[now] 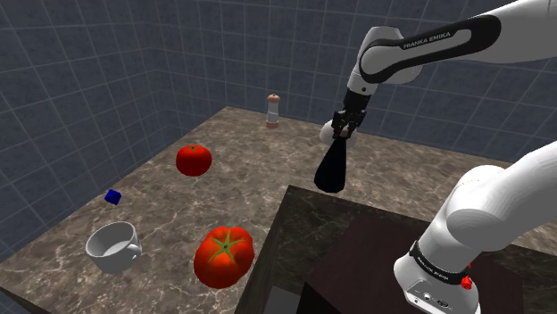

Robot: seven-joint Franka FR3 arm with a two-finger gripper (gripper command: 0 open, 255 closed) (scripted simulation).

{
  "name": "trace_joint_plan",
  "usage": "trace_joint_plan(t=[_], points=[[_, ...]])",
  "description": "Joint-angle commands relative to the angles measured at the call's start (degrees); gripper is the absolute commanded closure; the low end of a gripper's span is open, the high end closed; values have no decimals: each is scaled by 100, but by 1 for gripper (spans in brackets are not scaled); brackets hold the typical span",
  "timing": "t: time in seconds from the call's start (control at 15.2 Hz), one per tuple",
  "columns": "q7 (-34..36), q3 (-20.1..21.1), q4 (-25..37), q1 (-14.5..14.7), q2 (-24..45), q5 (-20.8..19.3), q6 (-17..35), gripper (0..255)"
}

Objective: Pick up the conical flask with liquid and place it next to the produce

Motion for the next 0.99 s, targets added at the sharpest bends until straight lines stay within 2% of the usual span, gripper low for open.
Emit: trace_joint_plan(t=[0.0, 0.53, 0.92], points=[[0, 0, -2, 0, 1, -1, 0, 255], [0, 0, -2, 0, 2, 0, 1, 255], [65, 47, 362, -3, -131, -15, -491, 255]])
